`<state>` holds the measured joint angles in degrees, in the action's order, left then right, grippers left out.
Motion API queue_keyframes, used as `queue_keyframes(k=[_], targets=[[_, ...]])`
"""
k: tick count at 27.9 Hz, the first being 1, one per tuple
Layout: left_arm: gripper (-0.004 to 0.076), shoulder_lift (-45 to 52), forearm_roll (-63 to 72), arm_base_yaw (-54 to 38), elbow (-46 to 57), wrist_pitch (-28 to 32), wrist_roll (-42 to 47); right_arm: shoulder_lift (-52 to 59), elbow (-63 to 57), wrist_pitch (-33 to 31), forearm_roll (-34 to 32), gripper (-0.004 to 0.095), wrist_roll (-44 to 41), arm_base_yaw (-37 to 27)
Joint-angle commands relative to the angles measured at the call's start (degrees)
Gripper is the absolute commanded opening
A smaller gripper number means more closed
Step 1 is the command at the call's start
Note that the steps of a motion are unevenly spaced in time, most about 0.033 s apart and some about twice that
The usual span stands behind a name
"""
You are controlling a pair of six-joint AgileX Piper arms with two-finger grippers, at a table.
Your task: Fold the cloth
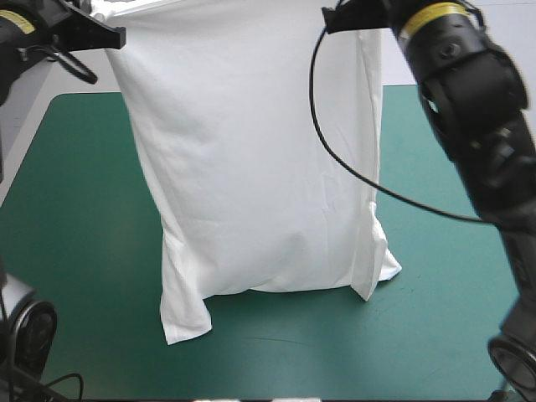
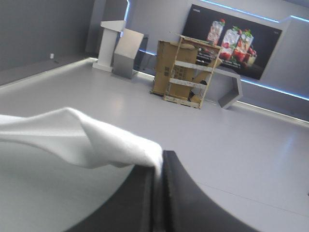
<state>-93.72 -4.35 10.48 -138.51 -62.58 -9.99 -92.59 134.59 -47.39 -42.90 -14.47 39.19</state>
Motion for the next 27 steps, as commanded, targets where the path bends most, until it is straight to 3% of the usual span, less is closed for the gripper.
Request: queue_keyframes(k=[1,6,8,11,15,18,20,22,27], targets=[[0.0019,-2.2,-2.8,-0.2,0.0,15.1,1.7,-5.5,2.1,15.3,0.8,-0.0017,-2.2,-7.8],[0.0019,-4.7,-1.6,-0.2,-1.5,33.3,1.7,-10.6,8.0,34.3,0.7,-0.0017,-4.4,-10.2],[0.0019,-4.6,-1.5,-0.2,-3.8,36.5,1.7,-11.2,12.2,39.9,-0.2,-0.0017,-4.4,-10.2],[0.0019,-4.4,-3.2,-0.2,-10.0,37.1,1.4,-11.4,19.5,43.0,-1.3,-0.0017,-4.2,-10.2],[0.0019,-4.3,-3.5,-0.2,-17.7,34.5,-0.4,-11.4,25.9,38.1,-0.6,-0.0017,-4.9,-12.5],[0.0019,-4.3,-3.5,-0.2,-19.5,32.1,-1.6,-11.6,26.2,31.7,5.8,-0.0017,-5.1,-16.3],[0.0019,-4.9,-3.5,-0.2,-18.4,29.5,-1.6,-13.1,26.2,24.1,13.1,-0.0018,-4.6,-20.2],[0.0019,-5.8,-3.4,-0.2,-16.8,26.7,-1.6,-14.5,26.2,18.3,16.0,-0.0018,-4.2,-21.8],[0.0019,-10.1,-3.4,-0.2,-9.4,16.3,-1.6,-18.9,23.6,4.3,16.0,-0.0018,-2.2,-22.4]])
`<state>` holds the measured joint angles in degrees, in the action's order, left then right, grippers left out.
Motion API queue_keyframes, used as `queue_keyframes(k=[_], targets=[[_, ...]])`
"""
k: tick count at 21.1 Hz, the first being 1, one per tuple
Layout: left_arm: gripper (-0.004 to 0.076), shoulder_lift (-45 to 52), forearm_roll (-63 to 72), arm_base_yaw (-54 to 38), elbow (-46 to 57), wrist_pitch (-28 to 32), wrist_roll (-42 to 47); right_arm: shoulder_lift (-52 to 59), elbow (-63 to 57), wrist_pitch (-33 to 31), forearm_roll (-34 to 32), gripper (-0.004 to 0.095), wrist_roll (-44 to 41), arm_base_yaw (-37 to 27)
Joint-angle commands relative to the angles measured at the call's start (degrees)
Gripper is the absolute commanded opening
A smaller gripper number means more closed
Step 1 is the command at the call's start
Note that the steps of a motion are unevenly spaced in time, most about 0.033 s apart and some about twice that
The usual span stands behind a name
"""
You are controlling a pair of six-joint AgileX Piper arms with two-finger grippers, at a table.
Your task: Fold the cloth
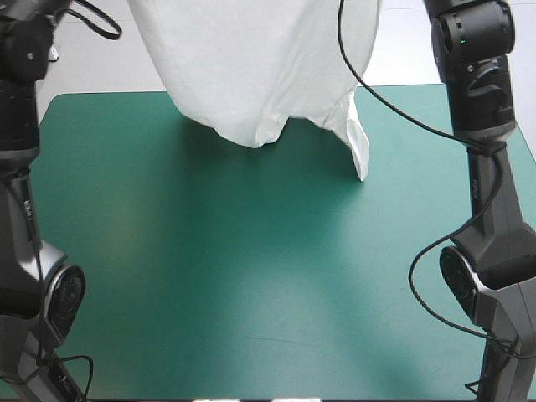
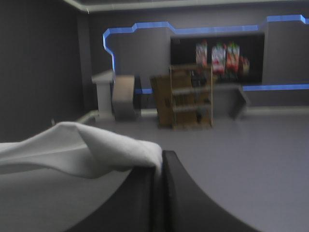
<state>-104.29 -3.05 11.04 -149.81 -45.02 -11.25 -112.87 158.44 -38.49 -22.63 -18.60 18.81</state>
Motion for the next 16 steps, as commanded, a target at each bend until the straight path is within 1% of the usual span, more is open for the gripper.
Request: queue_keyframes(k=[1,2,4,5,6,8,9,11,14,16], targets=[[0.0019,-0.6,-4.7,-0.8,3.2,-3.2,-0.3,0.7,-1.0,-6.4,-3.8,-0.0018,2.6,-2.0],[0.0019,-1.4,-4.8,-0.8,4.6,-4.9,-0.3,0.2,-2.3,-8.3,-3.4,-0.0018,3.2,-2.0],[0.0019,-5.1,-4.7,-0.8,8.9,-14.0,-0.3,-1.8,-9.1,-20.6,0.8,-0.0018,8.9,-2.0],[0.0019,-5.6,-4.6,-0.8,10.1,-16.0,-0.3,-2.2,-10.5,-24.3,2.2,-0.0018,10.6,-2.0],[0.0019,-5.9,-4.4,-0.8,11.8,-18.6,0.0,-2.6,-13.5,-28.9,5.3,-0.0018,14.5,-2.0],[0.0019,-5.3,-4.4,-0.8,17.3,-23.0,-0.1,-1.2,-21.2,-29.2,12.0,-0.0017,16.8,-1.9],[0.0019,-5.1,-4.4,-0.8,19.0,-23.9,-0.1,-0.4,-23.8,-29.2,13.3,-0.0018,16.9,-1.9],[0.0019,-3.4,-4.4,-0.8,25.3,-27.9,-0.3,4.8,-34.7,-29.2,19.4,-0.0018,18.6,-1.9],[0.0019,0.2,-3.1,-0.8,32.4,-28.6,-1.1,10.7,-47.1,-29.2,21.8,-0.0017,18.6,-1.8],[0.0019,6.3,-1.5,-0.8,42.8,-28.5,-1.2,18.0,-59.4,-29.2,22.6,-0.0017,19.9,-1.8]])
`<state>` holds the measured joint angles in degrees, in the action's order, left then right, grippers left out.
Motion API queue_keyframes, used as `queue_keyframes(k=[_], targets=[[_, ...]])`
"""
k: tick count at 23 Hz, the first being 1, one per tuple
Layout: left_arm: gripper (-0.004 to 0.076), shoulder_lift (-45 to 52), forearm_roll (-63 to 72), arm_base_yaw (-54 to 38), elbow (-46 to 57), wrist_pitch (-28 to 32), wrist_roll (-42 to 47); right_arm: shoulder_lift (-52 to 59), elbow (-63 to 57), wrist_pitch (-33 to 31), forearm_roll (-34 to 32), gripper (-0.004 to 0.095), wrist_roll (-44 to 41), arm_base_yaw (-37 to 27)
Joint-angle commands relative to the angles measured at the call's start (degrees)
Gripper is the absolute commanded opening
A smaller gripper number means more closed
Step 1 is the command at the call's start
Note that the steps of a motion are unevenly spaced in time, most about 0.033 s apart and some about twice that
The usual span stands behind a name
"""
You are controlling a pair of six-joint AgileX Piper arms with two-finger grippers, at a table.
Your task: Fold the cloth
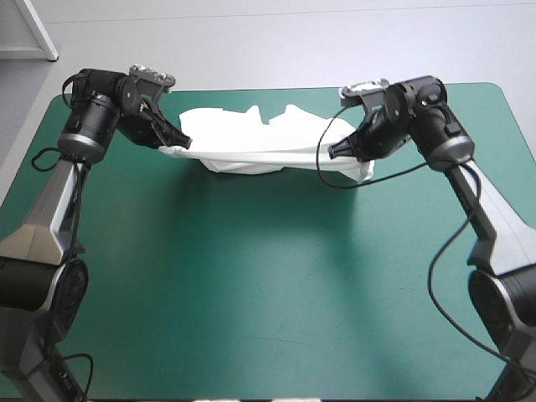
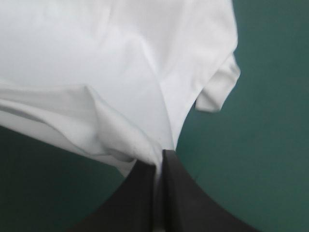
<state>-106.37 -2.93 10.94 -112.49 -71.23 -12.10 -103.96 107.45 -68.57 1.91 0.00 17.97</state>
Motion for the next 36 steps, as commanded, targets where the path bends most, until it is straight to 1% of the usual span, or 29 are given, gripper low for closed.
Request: queue_keyframes(k=[1,3,4,6,10,12,13,15,19,21,22,23,24,25,26,27,28,30,34,35,36], targets=[[0.0019,11.9,-1.5,-0.6,11.1,-2.2,-0.4,12.3,-13.8,0.9,-1.9,-0.0017,1.5,-0.9],[0.0019,21.1,-1.5,-0.6,25.3,-2.2,0.8,21.4,-29.0,0.9,0.0,-0.0017,1.7,-0.9],[0.0019,24.7,-1.5,-0.6,30.7,-2.3,1.5,24.8,-34.0,0.9,0.3,-0.0017,1.7,-0.9],[0.0019,30.8,-1.2,-0.6,38.9,-2.3,3.1,29.9,-40.6,0.9,1.0,-0.0017,1.7,-0.9],[0.0019,41.9,1.3,-0.6,51.6,-2.3,5.4,41.5,-50.9,0.9,3.2,-0.0017,1.5,-0.9],[0.0019,46.7,3.5,-0.6,56.3,-2.4,6.2,46.3,-54.6,0.9,4.8,-0.0016,1.4,-0.9],[0.0019,51.0,6.0,-0.6,59.3,-2.4,6.6,50.1,-56.9,0.9,5.5,-0.0015,1.6,-0.9],[0.0019,55.7,8.9,-0.6,62.5,-2.4,7.1,53.1,-58.9,0.9,6.0,-0.0015,1.6,-0.9],[0.002,58.9,11.3,-0.6,63.9,-2.4,6.7,53.5,-60.7,0.9,7.9,-0.0015,3.3,-0.9],[0.0036,59.6,11.6,-0.6,63.9,-2.4,5.2,53.5,-61.9,0.9,8.5,-0.0002,4.5,-0.9],[0.0099,60.1,11.6,-0.6,63.9,-2.4,3.9,53.5,-63.1,0.9,9.0,0.0068,5.6,-0.9],[0.0183,60.5,11.6,-0.6,63.9,-2.4,3.8,53.5,-63.8,0.9,9.7,0.0214,6.6,-0.9],[0.0265,60.6,11.6,-0.6,63.9,-2.4,3.8,53.5,-63.9,0.9,9.8,0.0291,7.2,-0.9],[0.0377,60.8,11.6,-0.6,63.9,-2.4,3.8,53.5,-64.0,0.9,9.9,0.0499,7.4,-0.9],[0.0449,60.8,11.6,-0.6,63.9,-2.4,3.8,53.5,-64.0,0.9,9.7,0.0576,7.5,-0.9],[0.0514,60.8,11.4,-0.6,63.9,-2.4,3.8,53.5,-64.0,1.0,9.3,0.0715,7.7,-0.9],[0.0521,60.8,11.1,-0.6,63.9,-2.1,3.8,53.5,-64.0,1.2,9.3,0.075,7.7,-0.9],[0.0519,60.7,10.7,-0.6,63.9,2.3,3.8,53.5,-63.1,3.4,9.3,0.0759,7.7,-0.9],[0.0519,60.3,10.8,-0.6,63.7,12.9,3.9,53.5,-58.7,11.8,9.1,0.0759,7.7,-0.9],[0.0518,59.6,10.9,-0.6,63.0,14.2,3.9,53.2,-57.1,13.8,8.5,0.0757,7.3,-0.9],[0.051,57.2,10.9,-0.6,61.0,13.9,3.9,52.2,-53.5,15.2,7.4,0.0737,6.9,-0.9]])
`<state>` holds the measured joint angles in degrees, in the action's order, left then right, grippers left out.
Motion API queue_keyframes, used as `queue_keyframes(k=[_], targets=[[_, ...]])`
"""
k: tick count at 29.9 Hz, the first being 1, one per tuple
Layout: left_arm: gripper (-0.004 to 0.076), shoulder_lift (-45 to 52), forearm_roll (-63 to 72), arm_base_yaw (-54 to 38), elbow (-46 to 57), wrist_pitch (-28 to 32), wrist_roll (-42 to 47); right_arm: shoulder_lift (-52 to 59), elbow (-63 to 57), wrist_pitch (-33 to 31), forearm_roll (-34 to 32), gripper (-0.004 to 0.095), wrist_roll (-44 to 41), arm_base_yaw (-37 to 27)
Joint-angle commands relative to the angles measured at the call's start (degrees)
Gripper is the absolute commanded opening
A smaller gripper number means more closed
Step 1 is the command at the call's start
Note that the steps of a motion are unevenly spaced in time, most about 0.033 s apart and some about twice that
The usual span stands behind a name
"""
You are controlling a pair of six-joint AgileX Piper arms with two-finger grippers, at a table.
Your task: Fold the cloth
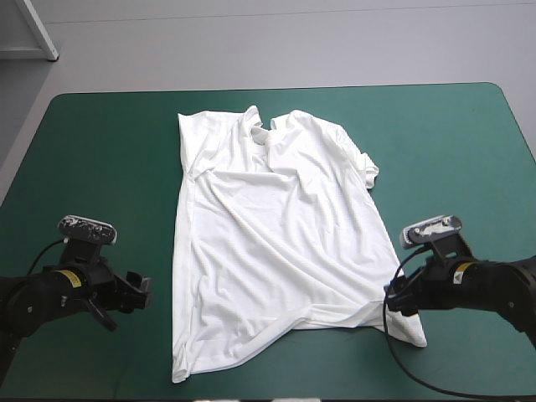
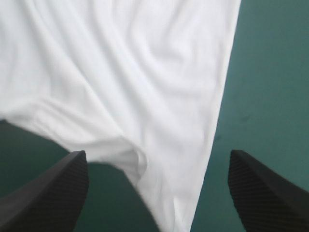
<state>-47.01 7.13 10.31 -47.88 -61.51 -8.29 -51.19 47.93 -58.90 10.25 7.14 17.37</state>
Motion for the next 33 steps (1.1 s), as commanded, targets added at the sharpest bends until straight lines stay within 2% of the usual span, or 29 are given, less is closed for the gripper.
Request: queue_keyframes(k=[1,5,8,11,16,19,25,30,33], targets=[[0.0508,-3.8,0.9,0.0,-5.3,3.5,0.1,-1.3,7.7,5.5,-1.9,0.0728,-1.0,-0.3],[0.0507,-9.2,0.9,0.0,-13.8,-0.3,-0.3,-2.7,13.4,5.0,-4.1,0.0718,-1.4,-0.3],[0.0507,-12.4,1.1,0.0,-18.0,-5.9,-0.6,-3.0,14.2,4.8,-4.3,0.0719,-2.3,-0.3],[0.0475,-13.7,1.6,0.1,-17.2,-12.0,-1.5,-3.1,12.7,4.7,-4.4,0.0719,-2.5,-0.3],[0.044,-13.2,7.5,2.8,-10.7,-12.2,-1.5,-4.3,9.8,7.0,-4.5,0.0719,-2.5,-0.3],[0.044,-13.2,8.8,8.0,-5.9,-10.7,1.8,-5.3,8.7,8.0,-5.0,0.0715,-2.5,-0.3],[0.044,-13.4,1.8,22.5,3.3,-2.8,14.6,-7.1,7.9,8.7,-6.2,0.0715,-2.5,-0.3],[0.044,-13.4,-2.0,32.3,7.0,3.7,24.1,-7.2,7.9,8.8,-6.2,0.0715,-2.5,-0.3],[0.044,-15.0,-8.3,36.8,8.9,4.6,30.8,-7.2,7.9,8.6,-6.0,0.0715,-2.5,-0.3]])
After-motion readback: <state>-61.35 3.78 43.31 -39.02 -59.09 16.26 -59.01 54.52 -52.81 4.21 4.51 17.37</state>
